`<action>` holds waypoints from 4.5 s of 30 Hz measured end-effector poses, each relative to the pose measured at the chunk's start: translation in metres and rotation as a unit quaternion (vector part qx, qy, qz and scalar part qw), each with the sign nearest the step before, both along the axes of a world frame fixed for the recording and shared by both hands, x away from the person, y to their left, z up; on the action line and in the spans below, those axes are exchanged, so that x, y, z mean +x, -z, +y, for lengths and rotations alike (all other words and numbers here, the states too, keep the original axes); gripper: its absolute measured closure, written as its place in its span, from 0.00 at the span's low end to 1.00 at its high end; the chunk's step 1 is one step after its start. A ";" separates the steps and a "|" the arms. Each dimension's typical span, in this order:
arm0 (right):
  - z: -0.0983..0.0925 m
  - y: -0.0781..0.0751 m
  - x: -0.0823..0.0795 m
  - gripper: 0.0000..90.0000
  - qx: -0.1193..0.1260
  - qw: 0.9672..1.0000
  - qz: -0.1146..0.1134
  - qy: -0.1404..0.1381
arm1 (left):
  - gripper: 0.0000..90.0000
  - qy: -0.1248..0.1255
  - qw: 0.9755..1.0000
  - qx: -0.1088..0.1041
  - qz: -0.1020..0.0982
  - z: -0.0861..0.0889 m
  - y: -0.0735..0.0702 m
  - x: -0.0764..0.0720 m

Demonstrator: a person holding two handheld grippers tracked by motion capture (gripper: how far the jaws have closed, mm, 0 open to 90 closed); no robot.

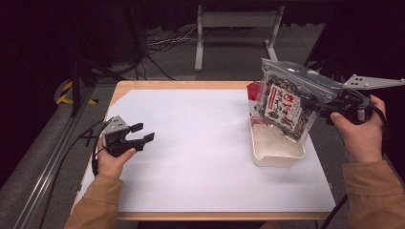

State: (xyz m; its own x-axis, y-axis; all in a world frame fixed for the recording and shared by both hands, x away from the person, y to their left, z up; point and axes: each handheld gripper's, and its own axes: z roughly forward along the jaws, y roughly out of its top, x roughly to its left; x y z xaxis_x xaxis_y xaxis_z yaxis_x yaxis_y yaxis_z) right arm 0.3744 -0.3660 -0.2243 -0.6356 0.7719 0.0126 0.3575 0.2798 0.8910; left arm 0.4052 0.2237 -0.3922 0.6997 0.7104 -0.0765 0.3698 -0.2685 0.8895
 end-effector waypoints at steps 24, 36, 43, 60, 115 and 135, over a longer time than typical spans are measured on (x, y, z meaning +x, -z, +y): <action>0.005 0.023 0.007 0.85 -0.031 0.999 0.041 0.008 | 0.40 0.000 1.000 0.002 0.005 -0.001 0.001 0.000; 0.008 0.038 0.011 0.84 -0.030 0.998 0.057 0.008 | 0.40 0.001 1.000 0.004 0.004 0.000 0.000 0.000; 0.007 0.048 0.012 0.84 -0.024 0.998 0.062 0.017 | 0.40 0.002 1.000 0.004 0.005 -0.001 0.000 0.000; 0.005 0.073 0.011 0.85 -0.004 0.999 0.038 0.025 | 0.40 0.001 1.000 -0.003 0.008 0.000 0.001 -0.004; 0.004 0.155 -0.076 0.33 0.073 0.994 -0.079 0.007 | 0.37 0.022 0.999 -0.016 -0.017 0.033 0.001 -0.088; 0.024 0.181 -0.079 0.31 0.047 0.995 -0.075 -0.056 | 0.36 0.045 0.998 -0.028 -0.042 0.032 0.004 -0.097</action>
